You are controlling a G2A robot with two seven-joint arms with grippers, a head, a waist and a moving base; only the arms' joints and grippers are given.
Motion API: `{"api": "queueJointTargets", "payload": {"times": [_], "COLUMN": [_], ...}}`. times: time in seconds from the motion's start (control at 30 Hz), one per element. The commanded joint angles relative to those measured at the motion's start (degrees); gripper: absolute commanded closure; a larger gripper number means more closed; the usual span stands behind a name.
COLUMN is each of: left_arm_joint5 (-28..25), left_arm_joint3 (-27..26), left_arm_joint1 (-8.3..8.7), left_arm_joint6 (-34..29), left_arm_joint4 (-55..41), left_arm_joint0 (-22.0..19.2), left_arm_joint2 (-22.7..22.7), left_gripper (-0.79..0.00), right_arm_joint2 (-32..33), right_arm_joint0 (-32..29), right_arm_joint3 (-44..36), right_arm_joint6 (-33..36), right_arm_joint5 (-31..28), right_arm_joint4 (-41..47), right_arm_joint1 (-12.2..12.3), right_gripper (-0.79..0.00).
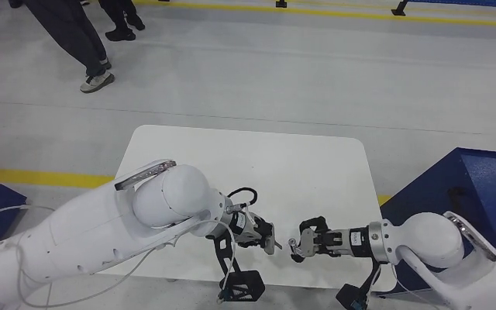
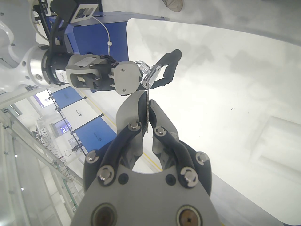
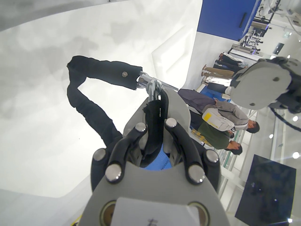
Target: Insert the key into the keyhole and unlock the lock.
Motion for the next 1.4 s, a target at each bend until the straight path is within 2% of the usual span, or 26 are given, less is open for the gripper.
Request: {"api": "queueJointTargets", "payload": {"times": [0.0, 0.33, 0.53, 0.7, 0.8, 0.83, 1.07, 1.37], "left_arm_joint5": [0.0, 0.4, -6.6, -8.6, -8.9, -8.9, -8.9, -8.9], "left_arm_joint3": [0.0, -0.4, 0.5, 2.5, 3.4, 3.9, 8.8, 8.8], "left_arm_joint1": [0.00, 0.01, -0.34, -2.22, -4.13, -4.89, -10.18, -10.18], "left_arm_joint6": [0.0, -0.3, 3.9, 1.9, 1.6, 1.6, 1.6, 1.6], "left_arm_joint4": [0.0, -0.5, -3.8, -9.4, -10.2, -11.5, -9.3, -9.3], "left_arm_joint0": [0.0, 0.3, -4.4, -12.0, -17.9, -18.4, -17.8, -17.8], "left_arm_joint2": [0.0, -0.3, -1.6, 4.7, 10.4, 10.4, 10.4, 10.4], "left_gripper": [0.000, 0.000, 0.000, 0.000, 0.000, 0.000, 0.000, 0.000], "right_arm_joint2": [1.5, 2.5, 2.5, 2.5, 2.5, 2.5, 2.5, 2.5], "right_arm_joint0": [-1.0, -2.0, -2.0, -2.0, -2.0, -2.0, -2.0, -2.0], "right_arm_joint3": [-1.4, -2.1, -2.1, -2.1, -2.1, -2.1, -2.1, -2.1], "right_arm_joint6": [-0.7, -0.7, -0.7, -0.7, -0.7, -0.7, -0.7, -0.7], "right_arm_joint5": [-0.1, 0.0, 0.0, 0.0, 0.0, 0.0, 0.0, 0.0], "right_arm_joint4": [-0.8, -1.1, -1.1, -1.1, -1.1, -1.1, -1.1, -1.1], "right_arm_joint1": [0.4, 0.6, 0.6, 0.6, 0.6, 0.6, 0.6, 0.6], "right_gripper": [0.000, 0.000, 0.000, 0.000, 0.000, 0.000, 0.000, 0.000]}}
